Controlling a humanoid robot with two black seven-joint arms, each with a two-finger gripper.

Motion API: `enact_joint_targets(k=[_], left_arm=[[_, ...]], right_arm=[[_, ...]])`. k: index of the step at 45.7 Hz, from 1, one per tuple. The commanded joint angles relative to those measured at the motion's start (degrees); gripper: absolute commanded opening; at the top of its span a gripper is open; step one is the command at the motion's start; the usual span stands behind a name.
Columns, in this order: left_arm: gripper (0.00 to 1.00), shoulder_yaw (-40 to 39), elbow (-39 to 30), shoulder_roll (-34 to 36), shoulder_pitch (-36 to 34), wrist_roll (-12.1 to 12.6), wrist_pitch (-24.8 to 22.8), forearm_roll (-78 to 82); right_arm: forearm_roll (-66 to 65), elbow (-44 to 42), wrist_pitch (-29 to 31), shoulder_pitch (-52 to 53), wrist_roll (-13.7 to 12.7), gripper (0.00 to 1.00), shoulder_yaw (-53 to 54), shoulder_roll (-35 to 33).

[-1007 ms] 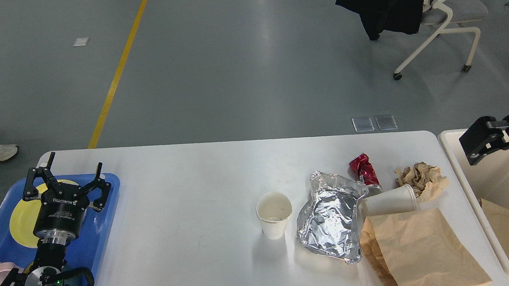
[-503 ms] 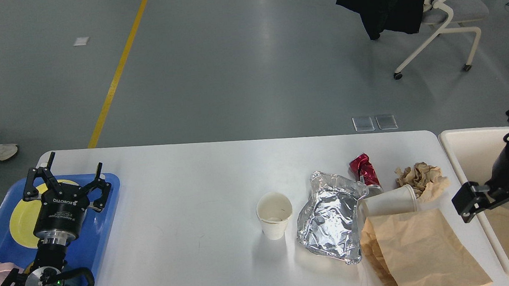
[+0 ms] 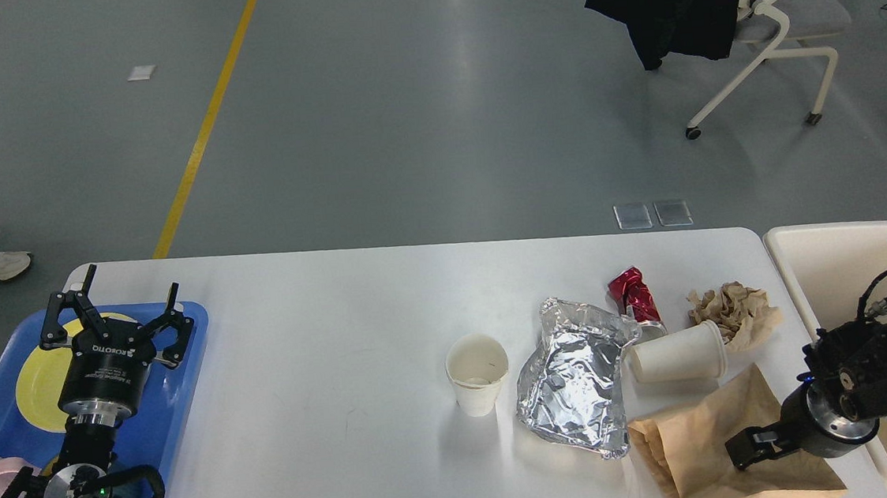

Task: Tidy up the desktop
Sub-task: 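Move the right gripper down to the flat brown paper sheet, then grasp the brown paper sheet with the right gripper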

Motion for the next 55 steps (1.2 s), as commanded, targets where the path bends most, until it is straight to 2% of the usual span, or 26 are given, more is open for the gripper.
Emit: enact_joint_targets(k=[1, 5, 7, 11, 12, 16, 47, 55], left_arm=[[0.96, 0.0, 0.0, 0.0, 0.1, 0.0, 0.0, 0.0], [0.96, 0.0, 0.0, 0.0, 0.0, 0.0, 0.0, 0.0], [0.96, 0.0, 0.0, 0.0, 0.1, 0.0, 0.0, 0.0], [0.96, 0.0, 0.0, 0.0, 0.0, 0.0, 0.0, 0.0], [0.96, 0.0, 0.0, 0.0, 0.0, 0.0, 0.0, 0.0], [0.96, 0.0, 0.0, 0.0, 0.0, 0.0, 0.0, 0.0], [0.96, 0.0, 0.0, 0.0, 0.0, 0.0, 0.0, 0.0], [0.96, 0.0, 0.0, 0.0, 0.0, 0.0, 0.0, 0.0]], right_arm=[[0.2, -1.7, -1.6, -2.5, -0.2, 0.98, 0.6, 1.9], [0.2, -1.6, -1.6, -2.5, -0.2, 0.96, 0.6, 2.0], [0.2, -1.5, -1.6, -2.3, -0.2, 0.86, 0.6, 1.9], [0.1, -1.4, -1.6, -2.2, -0.4, 0.51, 0.4, 1.7], [0.1, -1.4, -1.5, -2.2, -0.5, 0.28, 0.2, 1.4], [0.2, -1.3, -1.5, -2.4, -0.7, 0.00, 0.4, 0.8], [2.0, -0.5, -1.6, -2.1, -1.4, 0.00, 0.7, 0.2], [2.8, 2.3, 0.7, 1.3, -1.4, 0.00, 0.6, -1.5]])
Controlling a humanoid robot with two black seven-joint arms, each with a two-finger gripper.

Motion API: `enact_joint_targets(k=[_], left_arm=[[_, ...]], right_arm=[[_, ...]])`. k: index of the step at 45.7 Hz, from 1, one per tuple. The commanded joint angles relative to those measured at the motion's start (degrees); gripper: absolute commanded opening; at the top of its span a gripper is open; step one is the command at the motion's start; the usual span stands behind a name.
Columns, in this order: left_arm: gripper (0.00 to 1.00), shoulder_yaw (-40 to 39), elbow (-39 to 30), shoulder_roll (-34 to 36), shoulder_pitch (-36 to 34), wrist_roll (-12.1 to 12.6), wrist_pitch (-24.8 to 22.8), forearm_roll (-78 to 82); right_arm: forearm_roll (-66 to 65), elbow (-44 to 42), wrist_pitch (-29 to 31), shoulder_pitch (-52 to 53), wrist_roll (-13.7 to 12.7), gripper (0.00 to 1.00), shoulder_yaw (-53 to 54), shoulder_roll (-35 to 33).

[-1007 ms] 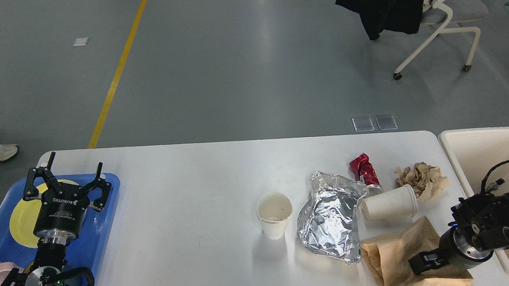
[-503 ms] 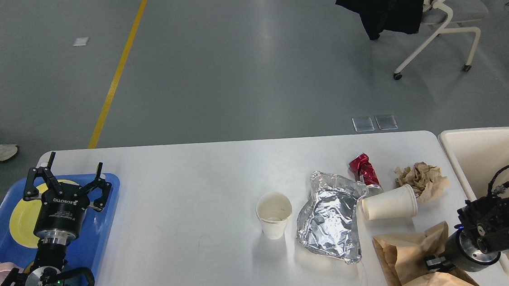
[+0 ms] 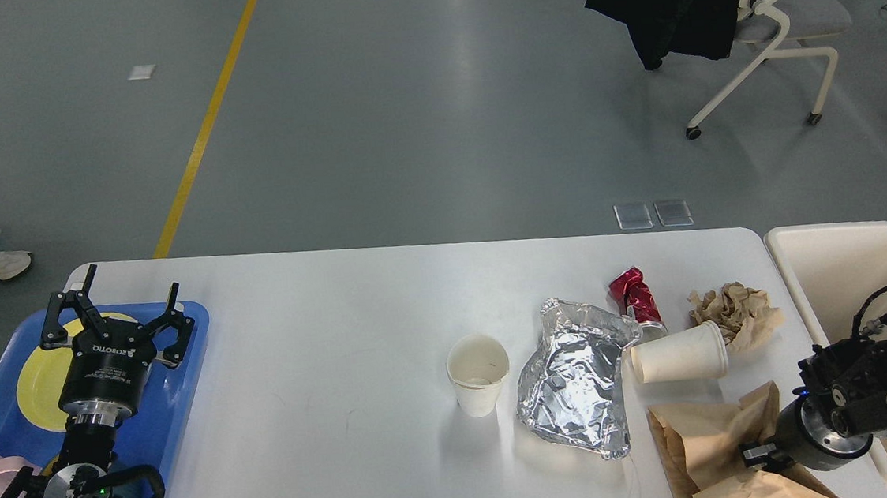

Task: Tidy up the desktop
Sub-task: 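Grasp the brown paper sheet with the right gripper, then lift the brown paper sheet into the white bin and release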

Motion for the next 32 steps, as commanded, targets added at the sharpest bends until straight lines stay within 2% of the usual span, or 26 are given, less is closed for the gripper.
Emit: enact_joint_targets(k=[1, 4, 9, 17, 20, 26, 32], left_arm=[[0.96, 0.0, 0.0, 0.1, 0.0, 0.0, 0.0, 0.0], [0.96, 0.0, 0.0, 0.1, 0.0, 0.0, 0.0, 0.0], [0.96, 0.0, 0.1, 0.0, 0.0, 0.0, 0.0, 0.0], [0.96, 0.0, 0.1, 0.0, 0.0, 0.0, 0.1, 0.0], [0.96, 0.0, 0.0, 0.0, 0.0, 0.0, 0.0, 0.0], [0.96, 0.0, 0.1, 0.0, 0.0, 0.0, 0.0, 0.0], [0.96, 0.0, 0.1, 0.0, 0.0, 0.0, 0.0, 0.0]], right_arm=[[1.2, 4.0, 2.2, 4.3, -0.1, 0.00, -0.1, -2.6], [2.8, 8.7, 5.2, 10.1, -0.7, 0.00, -0.8, -5.0], [6.9, 16.7, 8.1, 21.4, -3.7, 0.00, -4.2, -7.8], [12.2, 30.0, 9.3, 44.6, -3.9, 0.00, -15.8, -7.9], [13.7, 33.5, 12.1, 53.6, -3.9, 0.00, -19.5, -7.0], [16.9, 33.9, 21.6, 63.6, -3.8, 0.00, -23.2, -5.8], [17.2, 33.9, 22.3, 64.5, -3.8, 0.00, -24.0, -4.3]])
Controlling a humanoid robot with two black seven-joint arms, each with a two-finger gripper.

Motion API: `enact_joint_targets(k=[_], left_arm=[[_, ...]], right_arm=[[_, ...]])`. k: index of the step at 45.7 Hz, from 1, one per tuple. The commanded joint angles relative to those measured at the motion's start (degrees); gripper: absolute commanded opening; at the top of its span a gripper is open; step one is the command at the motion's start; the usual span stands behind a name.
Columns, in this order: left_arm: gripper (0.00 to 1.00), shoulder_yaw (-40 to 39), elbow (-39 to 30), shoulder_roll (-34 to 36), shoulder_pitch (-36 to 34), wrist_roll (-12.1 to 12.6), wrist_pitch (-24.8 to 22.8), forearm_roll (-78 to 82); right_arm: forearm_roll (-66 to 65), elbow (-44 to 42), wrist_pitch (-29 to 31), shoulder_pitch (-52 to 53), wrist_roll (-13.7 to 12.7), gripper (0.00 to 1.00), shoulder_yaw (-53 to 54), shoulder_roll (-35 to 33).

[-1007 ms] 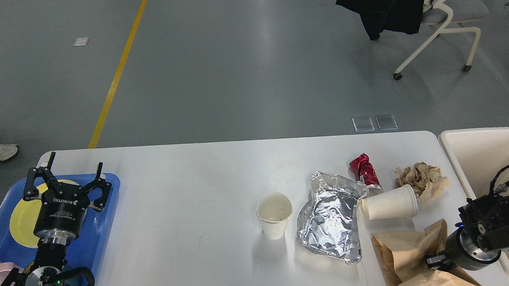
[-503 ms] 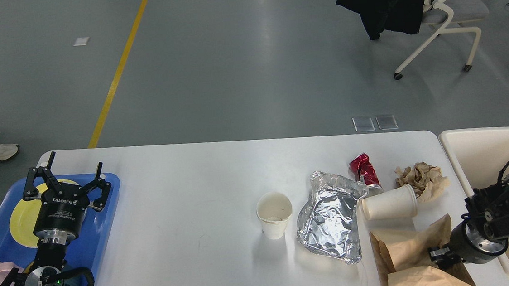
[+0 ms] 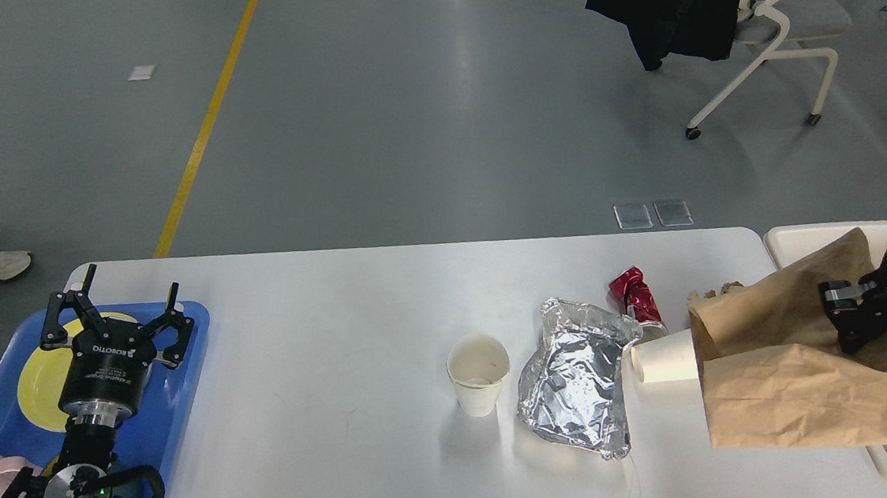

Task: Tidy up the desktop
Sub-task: 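Lift the brown paper sheet into the white bin and release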

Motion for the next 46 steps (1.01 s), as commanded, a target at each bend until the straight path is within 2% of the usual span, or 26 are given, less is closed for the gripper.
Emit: enact_joint_targets(k=[1, 8, 13, 21, 28, 36, 40, 46], left_arm=[[0.96, 0.1, 0.0, 0.0, 0.0, 0.0, 0.0, 0.0], [0.96, 0.0, 0.0, 0.0, 0.0, 0.0, 0.0, 0.0], [0.96, 0.1, 0.0, 0.0, 0.0, -0.1, 0.0, 0.0], [0.96, 0.1, 0.0, 0.0, 0.1, -0.1, 0.0, 0.0], [0.96, 0.1, 0.0, 0.0, 0.0, 0.0, 0.0, 0.0], [0.96, 0.0, 0.0, 0.0, 0.1, 0.0, 0.0, 0.0], [0.96, 0.0, 0.0, 0.0, 0.0, 0.0, 0.0, 0.0], [0.96, 0.0, 0.0, 0.1, 0.1, 0.0, 0.0, 0.0]], right_arm=[[0.3, 0.0, 0.9, 1.2, 0.0, 0.00, -0.8, 1.0], [0.4, -1.4, 0.8, 1.1, 0.1, 0.00, -2.1, 0.2], [0.5, -8.7, 0.2, -1.8, 0.0, 0.00, -4.5, -4.4], [0.0, -29.4, -0.4, -18.5, -0.1, 0.00, -1.7, -14.9], [0.7, -46.2, -4.7, -41.1, -0.1, 0.00, 11.9, -18.8], [0.6, -63.1, -13.1, -70.1, -0.1, 0.00, 33.1, -16.8], [0.5, -73.1, -15.4, -81.1, -0.3, 0.00, 40.4, -12.6], [0.7, -89.9, -17.4, -93.1, -0.3, 0.00, 43.9, -3.5]])
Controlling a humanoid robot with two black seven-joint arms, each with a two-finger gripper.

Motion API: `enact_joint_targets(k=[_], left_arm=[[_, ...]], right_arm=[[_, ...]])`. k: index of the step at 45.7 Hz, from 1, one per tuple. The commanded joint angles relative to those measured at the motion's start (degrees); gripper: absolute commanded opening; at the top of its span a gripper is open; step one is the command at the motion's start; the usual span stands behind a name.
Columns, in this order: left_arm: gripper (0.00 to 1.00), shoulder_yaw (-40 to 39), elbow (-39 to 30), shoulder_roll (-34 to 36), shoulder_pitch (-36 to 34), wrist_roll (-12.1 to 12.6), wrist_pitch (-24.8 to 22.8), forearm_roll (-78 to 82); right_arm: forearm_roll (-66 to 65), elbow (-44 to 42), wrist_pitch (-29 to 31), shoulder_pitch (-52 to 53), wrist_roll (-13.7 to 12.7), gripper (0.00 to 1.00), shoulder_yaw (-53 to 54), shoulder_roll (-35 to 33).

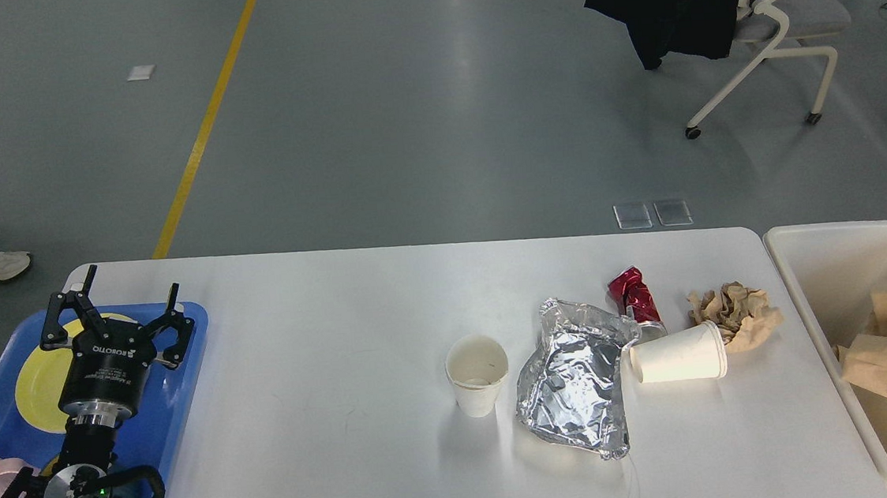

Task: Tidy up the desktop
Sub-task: 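Lift the brown paper sheet into the white bin and release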

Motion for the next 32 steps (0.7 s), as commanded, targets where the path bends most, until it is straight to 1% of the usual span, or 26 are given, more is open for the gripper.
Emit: enact_joint_targets(k=[1, 4, 6, 10, 21, 32], left_arm=[[0.96, 0.0, 0.0, 0.0, -0.1, 0.0, 0.0, 0.0], [0.96, 0.0, 0.0, 0.0, -0.1, 0.0, 0.0, 0.0], [0.96, 0.0, -0.1, 0.0, -0.1, 0.0, 0.1, 0.0], [0.96, 0.0, -0.1, 0.0, -0.1, 0.0, 0.0, 0.0], [0.96, 0.0, 0.0, 0.1, -0.1, 0.0, 0.0, 0.0], [0.96, 0.0, 0.0, 0.0, -0.1, 0.0, 0.0, 0.0]], right_arm=[[0.1, -14.9, -2.2, -10.7, 0.0, 0.00, 3.0, 8.0], [0.4, -19.5, -4.6, -14.0, -0.2, 0.00, 3.3, 11.3], [0.8, -21.3, -6.5, -15.7, -0.9, 0.00, 3.4, 13.0], [1.1, -21.8, -9.0, -17.9, -2.5, 0.00, 3.5, 14.9], [1.1, -21.9, -11.5, -21.9, -2.8, 0.00, 3.6, 18.8], [1.4, -21.8, -12.5, -23.1, -2.9, 0.00, 3.8, 19.6]])
